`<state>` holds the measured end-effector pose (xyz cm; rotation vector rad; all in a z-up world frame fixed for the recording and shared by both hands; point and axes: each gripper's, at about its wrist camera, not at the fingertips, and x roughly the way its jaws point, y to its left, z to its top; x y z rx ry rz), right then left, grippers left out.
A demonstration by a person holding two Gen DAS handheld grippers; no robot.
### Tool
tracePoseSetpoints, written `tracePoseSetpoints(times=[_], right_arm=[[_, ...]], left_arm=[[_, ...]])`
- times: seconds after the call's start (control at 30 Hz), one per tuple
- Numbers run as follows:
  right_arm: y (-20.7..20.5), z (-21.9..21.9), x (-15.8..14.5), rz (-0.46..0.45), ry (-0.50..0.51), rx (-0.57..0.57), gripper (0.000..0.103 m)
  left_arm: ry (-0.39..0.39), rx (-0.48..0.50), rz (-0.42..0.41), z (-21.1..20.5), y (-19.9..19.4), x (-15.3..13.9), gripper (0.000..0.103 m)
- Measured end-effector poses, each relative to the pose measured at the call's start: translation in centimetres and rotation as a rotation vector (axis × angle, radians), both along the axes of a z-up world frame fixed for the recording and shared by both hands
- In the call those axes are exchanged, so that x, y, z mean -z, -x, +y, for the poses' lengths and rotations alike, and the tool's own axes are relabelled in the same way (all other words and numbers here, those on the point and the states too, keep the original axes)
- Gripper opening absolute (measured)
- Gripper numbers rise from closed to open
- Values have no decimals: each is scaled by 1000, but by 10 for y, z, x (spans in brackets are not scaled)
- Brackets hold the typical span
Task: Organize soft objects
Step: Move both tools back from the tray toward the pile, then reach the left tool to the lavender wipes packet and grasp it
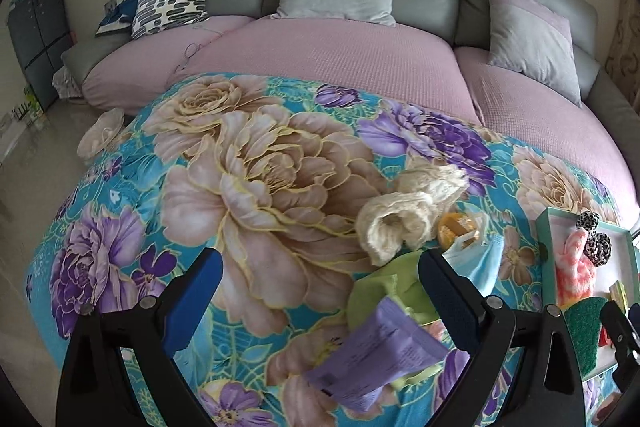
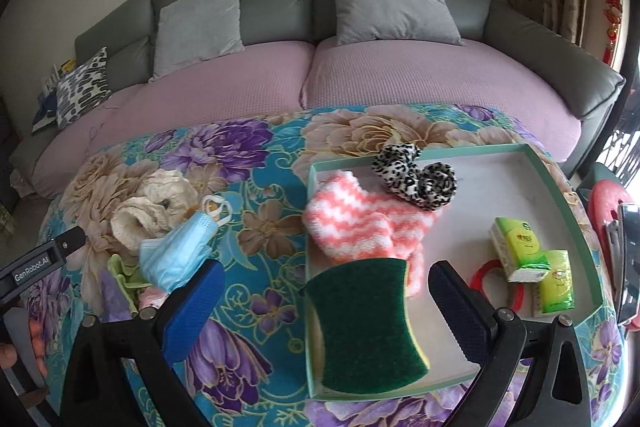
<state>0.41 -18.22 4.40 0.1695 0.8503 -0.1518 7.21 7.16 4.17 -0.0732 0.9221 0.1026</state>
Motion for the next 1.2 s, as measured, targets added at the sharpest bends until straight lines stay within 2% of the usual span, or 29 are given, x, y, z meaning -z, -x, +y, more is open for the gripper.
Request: tracePoseSetpoints(times=[0.47,0.67,0.9,1.2], right_arm=[[-14,76,34,81,-27,-201,103],[-12,81,45,113,-32,-205,103],[-2,82,49,127,-32,-202,103],[-3,82,51,135,-32,-200,103]], left_arm=[[58,-17,55,27,10,21,98],[66,12,83,26,16,30,98],[148,60,129,25,27,40,98],[155,122,180,16,34,51,98]])
